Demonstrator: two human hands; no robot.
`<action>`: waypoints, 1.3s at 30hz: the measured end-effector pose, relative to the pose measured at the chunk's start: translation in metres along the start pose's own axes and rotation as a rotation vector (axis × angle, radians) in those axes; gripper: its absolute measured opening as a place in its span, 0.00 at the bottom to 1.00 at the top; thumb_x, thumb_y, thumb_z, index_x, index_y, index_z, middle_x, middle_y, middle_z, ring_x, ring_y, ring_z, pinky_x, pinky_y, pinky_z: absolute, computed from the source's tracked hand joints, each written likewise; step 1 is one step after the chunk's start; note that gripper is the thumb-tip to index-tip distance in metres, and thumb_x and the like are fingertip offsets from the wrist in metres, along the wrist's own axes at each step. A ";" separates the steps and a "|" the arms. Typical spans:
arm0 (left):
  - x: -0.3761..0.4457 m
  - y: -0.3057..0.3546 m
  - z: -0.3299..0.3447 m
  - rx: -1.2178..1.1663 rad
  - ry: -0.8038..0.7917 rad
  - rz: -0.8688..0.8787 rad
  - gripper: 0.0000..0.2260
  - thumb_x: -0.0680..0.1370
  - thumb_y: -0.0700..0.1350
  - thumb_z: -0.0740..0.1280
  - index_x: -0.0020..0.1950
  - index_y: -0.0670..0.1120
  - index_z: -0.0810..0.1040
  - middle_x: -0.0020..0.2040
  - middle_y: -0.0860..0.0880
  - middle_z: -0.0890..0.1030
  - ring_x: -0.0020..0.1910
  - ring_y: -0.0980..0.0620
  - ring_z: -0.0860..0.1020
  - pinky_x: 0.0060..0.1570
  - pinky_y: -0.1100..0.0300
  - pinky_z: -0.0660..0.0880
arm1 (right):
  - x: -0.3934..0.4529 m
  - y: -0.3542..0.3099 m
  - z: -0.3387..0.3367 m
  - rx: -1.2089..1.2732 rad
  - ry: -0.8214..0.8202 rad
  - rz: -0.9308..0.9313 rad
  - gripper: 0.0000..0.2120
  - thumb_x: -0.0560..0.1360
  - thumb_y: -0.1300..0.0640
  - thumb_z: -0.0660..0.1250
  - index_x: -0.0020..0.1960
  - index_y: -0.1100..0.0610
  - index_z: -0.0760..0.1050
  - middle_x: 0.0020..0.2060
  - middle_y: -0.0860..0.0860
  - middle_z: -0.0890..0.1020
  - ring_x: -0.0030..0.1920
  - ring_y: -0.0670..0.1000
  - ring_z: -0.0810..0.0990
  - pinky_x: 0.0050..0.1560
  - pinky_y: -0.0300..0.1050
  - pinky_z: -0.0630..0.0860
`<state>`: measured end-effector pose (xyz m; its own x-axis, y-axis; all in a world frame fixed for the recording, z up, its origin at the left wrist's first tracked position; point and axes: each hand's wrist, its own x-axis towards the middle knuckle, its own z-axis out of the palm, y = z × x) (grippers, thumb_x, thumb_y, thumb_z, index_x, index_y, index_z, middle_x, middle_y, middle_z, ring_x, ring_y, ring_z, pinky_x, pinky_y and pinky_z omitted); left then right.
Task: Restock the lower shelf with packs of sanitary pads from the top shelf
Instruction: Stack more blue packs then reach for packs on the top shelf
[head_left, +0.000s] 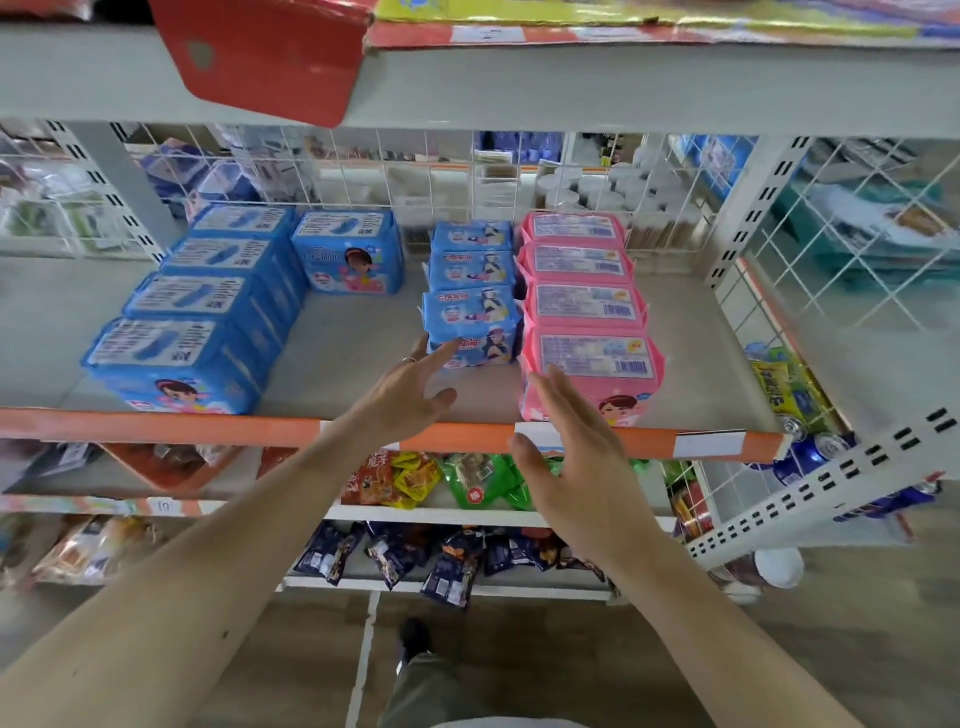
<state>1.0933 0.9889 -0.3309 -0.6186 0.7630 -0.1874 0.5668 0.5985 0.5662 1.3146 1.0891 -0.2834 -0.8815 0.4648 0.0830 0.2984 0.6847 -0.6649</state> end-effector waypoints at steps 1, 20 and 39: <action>-0.004 0.002 0.000 0.024 0.035 0.002 0.30 0.82 0.47 0.65 0.81 0.59 0.55 0.83 0.52 0.47 0.77 0.43 0.62 0.70 0.49 0.66 | 0.001 -0.001 0.000 -0.019 -0.002 -0.019 0.32 0.81 0.41 0.58 0.81 0.43 0.50 0.81 0.43 0.52 0.80 0.46 0.51 0.79 0.49 0.52; -0.038 0.009 -0.011 0.155 0.155 -0.163 0.43 0.74 0.58 0.73 0.81 0.51 0.52 0.78 0.47 0.66 0.73 0.44 0.69 0.66 0.45 0.72 | 0.096 -0.023 0.000 -0.120 -0.122 -0.072 0.24 0.79 0.53 0.66 0.71 0.59 0.65 0.66 0.56 0.75 0.64 0.56 0.77 0.64 0.57 0.76; 0.095 -0.031 -0.047 0.268 -0.009 0.151 0.55 0.68 0.58 0.78 0.82 0.53 0.43 0.77 0.45 0.63 0.71 0.42 0.70 0.67 0.42 0.72 | 0.208 -0.005 0.029 -0.817 -0.223 0.181 0.55 0.68 0.30 0.69 0.81 0.49 0.41 0.75 0.57 0.67 0.79 0.64 0.49 0.72 0.74 0.42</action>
<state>0.9914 1.0314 -0.3283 -0.5126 0.8495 -0.1248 0.7761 0.5206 0.3559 1.1194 1.1656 -0.2843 -0.8208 0.5431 -0.1773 0.5348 0.8395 0.0955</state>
